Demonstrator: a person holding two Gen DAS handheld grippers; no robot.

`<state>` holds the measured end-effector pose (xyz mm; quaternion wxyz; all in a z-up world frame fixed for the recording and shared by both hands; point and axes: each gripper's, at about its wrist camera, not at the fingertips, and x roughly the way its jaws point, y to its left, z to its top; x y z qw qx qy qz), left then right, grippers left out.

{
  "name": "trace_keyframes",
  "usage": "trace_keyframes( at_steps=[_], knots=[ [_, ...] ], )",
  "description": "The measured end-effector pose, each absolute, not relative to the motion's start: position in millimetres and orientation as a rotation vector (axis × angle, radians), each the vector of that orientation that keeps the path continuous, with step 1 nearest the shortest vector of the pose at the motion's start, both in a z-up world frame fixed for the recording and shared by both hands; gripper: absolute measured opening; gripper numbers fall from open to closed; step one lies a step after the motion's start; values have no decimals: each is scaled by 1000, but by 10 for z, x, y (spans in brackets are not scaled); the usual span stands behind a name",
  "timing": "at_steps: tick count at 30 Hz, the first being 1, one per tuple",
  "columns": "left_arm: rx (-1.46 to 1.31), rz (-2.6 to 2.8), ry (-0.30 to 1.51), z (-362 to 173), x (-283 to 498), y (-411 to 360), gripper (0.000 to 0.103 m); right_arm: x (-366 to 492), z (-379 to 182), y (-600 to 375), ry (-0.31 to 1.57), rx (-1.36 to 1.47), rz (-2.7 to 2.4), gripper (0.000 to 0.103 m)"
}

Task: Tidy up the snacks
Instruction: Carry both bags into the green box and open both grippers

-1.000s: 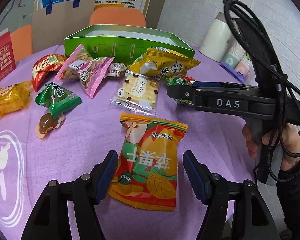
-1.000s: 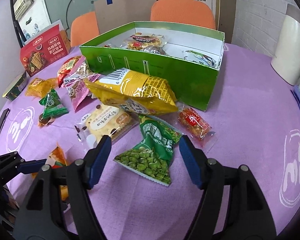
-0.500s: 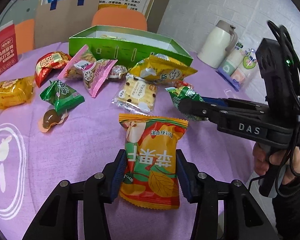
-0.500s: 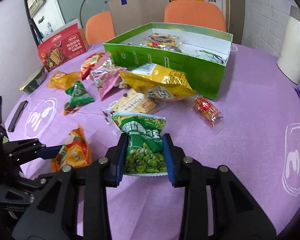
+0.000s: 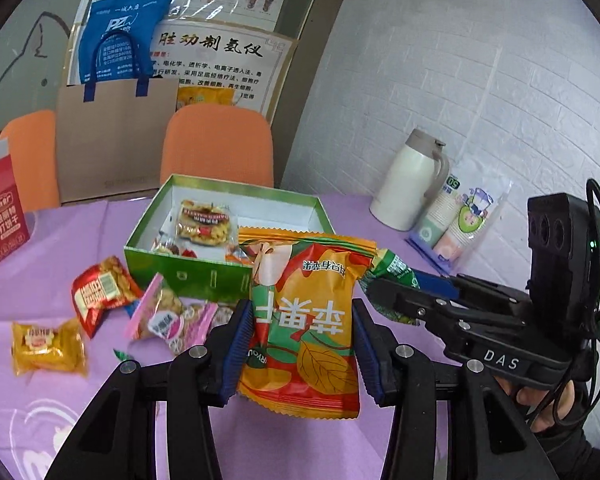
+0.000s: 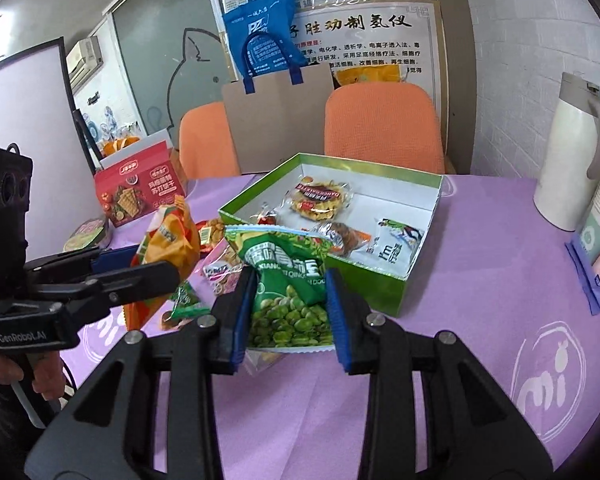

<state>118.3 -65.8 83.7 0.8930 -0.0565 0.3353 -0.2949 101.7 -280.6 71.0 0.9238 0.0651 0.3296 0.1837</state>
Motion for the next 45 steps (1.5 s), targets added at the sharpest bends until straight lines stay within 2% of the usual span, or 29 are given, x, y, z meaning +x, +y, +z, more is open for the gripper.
trace_keyframes(
  at_steps=[12, 26, 27, 28, 30, 34, 45],
  knots=[
    [-158, -557, 721, 848, 2166, -927, 49, 1739, 539, -2991, 696, 185, 291, 37],
    [-144, -507, 803, 368, 2808, -1036, 51, 2363, -12, -2883, 781, 122, 282, 39],
    [-152, -498, 803, 350, 2821, -1020, 65, 2380, -34, -2862, 774, 101, 278, 44],
    [-158, -490, 801, 345, 2815, -1005, 82, 2386, -46, -2844, 767, 74, 263, 59],
    [-162, -456, 784, 356, 2781, -957, 91, 2349, -40, -2860, 743, 44, 213, 75],
    [-117, -420, 772, 396, 2718, -921, 92, 2246, 41, -2965, 718, 65, 190, 82],
    [-63, -453, 719, 745, 2224, -897, 92, 1821, 444, -3058, 660, 134, 205, 85]
  ],
)
